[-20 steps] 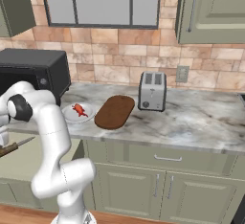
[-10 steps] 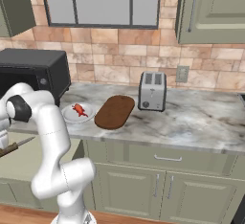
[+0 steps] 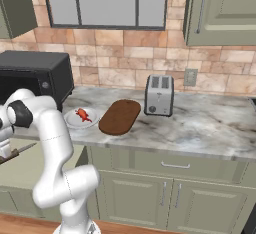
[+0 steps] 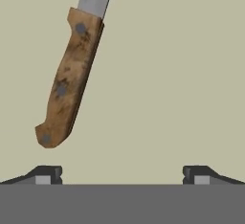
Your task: Pick up the knife from the drawer and place it on the cutting board. Then place the meat from the plate to the cutting board.
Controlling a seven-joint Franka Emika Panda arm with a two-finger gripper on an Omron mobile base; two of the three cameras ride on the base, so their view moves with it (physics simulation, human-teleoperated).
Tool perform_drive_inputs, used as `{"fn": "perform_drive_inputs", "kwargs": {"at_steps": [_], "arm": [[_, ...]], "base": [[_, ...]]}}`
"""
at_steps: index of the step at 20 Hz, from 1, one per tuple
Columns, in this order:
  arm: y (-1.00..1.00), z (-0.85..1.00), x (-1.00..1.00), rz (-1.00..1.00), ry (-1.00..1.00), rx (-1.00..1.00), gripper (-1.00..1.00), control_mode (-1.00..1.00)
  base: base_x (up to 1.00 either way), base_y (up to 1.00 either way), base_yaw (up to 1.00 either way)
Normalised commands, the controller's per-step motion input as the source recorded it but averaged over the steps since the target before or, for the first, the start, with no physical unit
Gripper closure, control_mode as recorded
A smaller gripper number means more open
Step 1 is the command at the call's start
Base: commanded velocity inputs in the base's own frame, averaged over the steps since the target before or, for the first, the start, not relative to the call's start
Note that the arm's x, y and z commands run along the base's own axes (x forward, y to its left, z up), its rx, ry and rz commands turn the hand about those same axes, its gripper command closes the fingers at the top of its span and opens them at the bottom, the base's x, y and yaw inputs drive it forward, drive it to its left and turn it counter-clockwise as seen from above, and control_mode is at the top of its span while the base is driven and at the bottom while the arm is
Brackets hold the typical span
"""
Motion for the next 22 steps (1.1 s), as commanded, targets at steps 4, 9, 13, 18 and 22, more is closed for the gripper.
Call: {"fn": "perform_drive_inputs", "kwargs": {"at_steps": [4,9,13,18,22], "arm": [[0.05,-0.12,0.11,0.00,0.00,0.00,-1.00,-1.00],[0.08,-0.02,0.12,0.00,-0.01,0.00,-1.00,-1.00],[0.10,-0.02,0.10,0.00,-0.01,0.00,-1.00,-1.00],[0.11,-0.09,0.07,0.00,0.00,-0.01,-1.00,-1.00],[0.11,-0.16,0.07,0.00,0.00,-0.02,-1.00,-1.00]], "base": [[0.00,0.00,0.00],[0.00,0.00,0.00],[0.00,0.00,0.00],[0.00,0.00,0.00],[0.00,0.00,0.00]]}}
